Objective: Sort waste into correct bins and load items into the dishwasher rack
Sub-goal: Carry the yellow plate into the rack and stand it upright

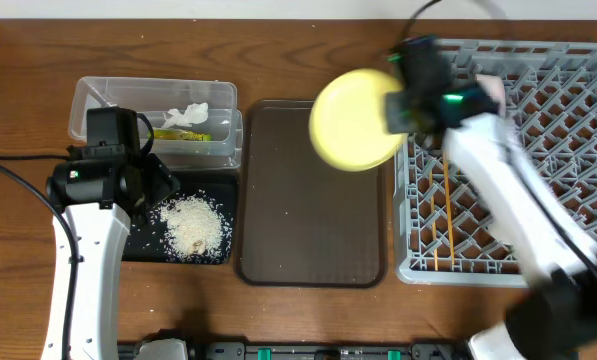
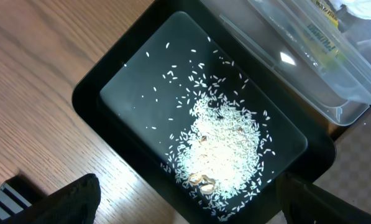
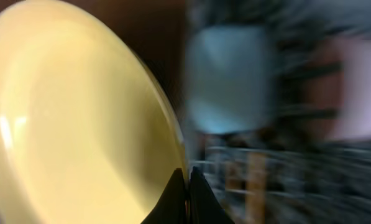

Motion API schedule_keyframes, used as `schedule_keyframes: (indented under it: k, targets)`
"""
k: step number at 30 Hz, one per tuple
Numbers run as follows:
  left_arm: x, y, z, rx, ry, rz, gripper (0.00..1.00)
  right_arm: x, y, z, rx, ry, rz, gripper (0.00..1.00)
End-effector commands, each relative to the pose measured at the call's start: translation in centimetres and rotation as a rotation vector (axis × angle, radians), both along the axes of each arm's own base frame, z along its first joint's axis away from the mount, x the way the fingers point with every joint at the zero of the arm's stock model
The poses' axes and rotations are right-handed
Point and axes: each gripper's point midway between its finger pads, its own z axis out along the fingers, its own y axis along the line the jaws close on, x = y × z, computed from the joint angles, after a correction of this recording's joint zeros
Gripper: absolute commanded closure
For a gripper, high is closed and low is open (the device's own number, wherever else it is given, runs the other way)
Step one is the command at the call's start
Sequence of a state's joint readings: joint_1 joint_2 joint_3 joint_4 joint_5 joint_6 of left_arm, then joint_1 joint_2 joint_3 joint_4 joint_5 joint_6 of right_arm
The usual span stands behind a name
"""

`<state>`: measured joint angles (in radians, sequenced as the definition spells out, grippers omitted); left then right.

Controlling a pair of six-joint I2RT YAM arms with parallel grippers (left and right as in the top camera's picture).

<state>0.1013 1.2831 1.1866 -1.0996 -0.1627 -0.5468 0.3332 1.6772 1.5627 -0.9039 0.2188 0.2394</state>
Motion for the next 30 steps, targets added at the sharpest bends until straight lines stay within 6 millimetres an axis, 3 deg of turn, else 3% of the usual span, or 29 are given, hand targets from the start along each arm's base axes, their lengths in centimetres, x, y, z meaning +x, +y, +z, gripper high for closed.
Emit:
schedule_keyframes:
  k: [1,6,11,25,30]
  targets:
    - [0.1,0.1,0.2,0.002,-0.003,0.008,0.07,-1.1,-5.3,5.1,-0.144,-0.100,-0.043,0.99]
    - [0.1,0.1,0.2,0.001,-0.003,0.008,0.07,-3.7,-11.8,8.8,-0.325,-0.127,-0.112,0.99]
    - [0.1,0.1,0.2,0.001,-0.003,0.008,0.07,-6.5,-16.6,8.9,-0.552,-0.012,-0.190,0.99]
    - [0.1,0.1,0.2,0.001,-0.003,0.008,0.07,-6.8,-16.8,2.9,-0.561,0.141,-0.227,0.99]
    - [0.1,0.1,0.2,0.001,-0.002,0.008,0.07,-6.7,-16.2,2.1,-0.536,0.147,-0.254,0.99]
